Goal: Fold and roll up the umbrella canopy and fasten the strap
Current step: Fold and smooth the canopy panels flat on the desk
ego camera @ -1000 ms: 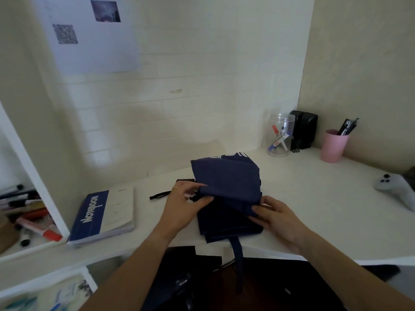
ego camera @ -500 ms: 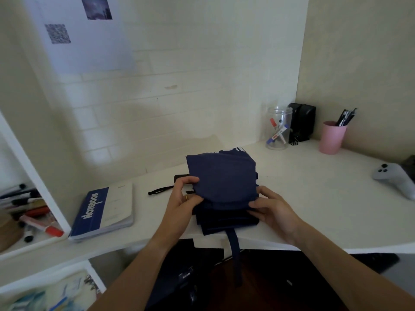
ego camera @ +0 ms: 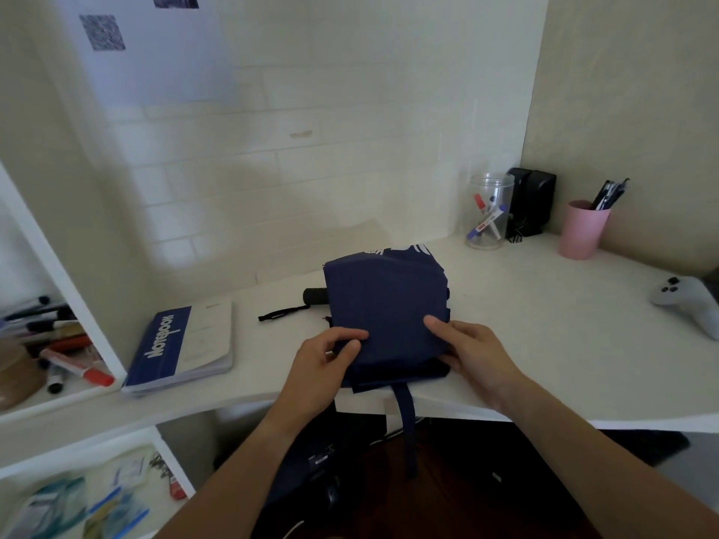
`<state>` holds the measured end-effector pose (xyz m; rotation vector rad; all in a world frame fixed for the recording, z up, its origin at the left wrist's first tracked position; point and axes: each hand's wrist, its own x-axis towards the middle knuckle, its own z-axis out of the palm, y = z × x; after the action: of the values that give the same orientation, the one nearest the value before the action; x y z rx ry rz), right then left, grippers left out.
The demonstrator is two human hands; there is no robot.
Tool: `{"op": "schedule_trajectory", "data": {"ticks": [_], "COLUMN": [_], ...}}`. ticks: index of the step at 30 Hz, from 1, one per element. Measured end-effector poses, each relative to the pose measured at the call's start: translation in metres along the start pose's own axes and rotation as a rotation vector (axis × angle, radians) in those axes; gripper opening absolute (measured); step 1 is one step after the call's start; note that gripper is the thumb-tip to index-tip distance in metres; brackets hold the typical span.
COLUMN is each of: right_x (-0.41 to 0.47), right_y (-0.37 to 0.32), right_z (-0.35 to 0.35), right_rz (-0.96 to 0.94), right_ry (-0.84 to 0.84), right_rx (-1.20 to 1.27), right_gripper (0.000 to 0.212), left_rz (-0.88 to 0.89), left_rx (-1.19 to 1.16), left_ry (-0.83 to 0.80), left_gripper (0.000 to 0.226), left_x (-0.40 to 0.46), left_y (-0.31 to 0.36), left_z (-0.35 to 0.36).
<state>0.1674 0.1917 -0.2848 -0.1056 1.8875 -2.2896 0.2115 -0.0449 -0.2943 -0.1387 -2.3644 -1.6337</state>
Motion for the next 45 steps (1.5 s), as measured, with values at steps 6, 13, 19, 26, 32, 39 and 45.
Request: {"op": "schedule_trajectory", "data": {"ticks": [6, 13, 19, 26, 32, 39, 45], "right_x": [0.0, -0.01, -0.014, -0.011, -0.008, -0.013, 0.001], "right_y": [0.006, 0.004, 0.001, 0.0, 0.007, 0.002, -0.005], "right_z": [0.0, 0.004, 0.003, -0.009, -0.005, -0.002, 0.006], "right_rz": [-0.112, -0.224, -0.255, -0.163, -0.225, -0.297, -0.699], "right_ry": [0.147, 0.076, 0.125, 0.151, 0.122, 0.142, -0.267], "right_rx": [-0.312, -0.302, -0.406, -0.783, -1.044, -1.343, -1.492], "right_gripper": [0.027, 0.015, 0.007, 0.011, 0.026, 0.036, 0.049], "left_rz": [0.027, 0.057, 0.05, 0.05, 0.318, 0.448, 0.442], "left_rx": [0.086, 0.182, 0.159, 0.218, 0.835, 0.971, 1.064], "left_ry": [0.053, 0.025, 0.017, 0.002, 0.018, -0.474, -0.543], "left_gripper": [0.023, 0.025, 0.025, 0.033, 0.046, 0.057, 0.056], "left_x": [-0.001, -0.005, -0.005, -0.005, -0.008, 0.009, 0.014], "left_y": [-0.009, -0.014, -0.015, -0.017, -0.009, 0.002, -0.014], "left_z": [-0.003, -0.002, 0.001, -0.002, -0.003, 0.002, -0.002]}}
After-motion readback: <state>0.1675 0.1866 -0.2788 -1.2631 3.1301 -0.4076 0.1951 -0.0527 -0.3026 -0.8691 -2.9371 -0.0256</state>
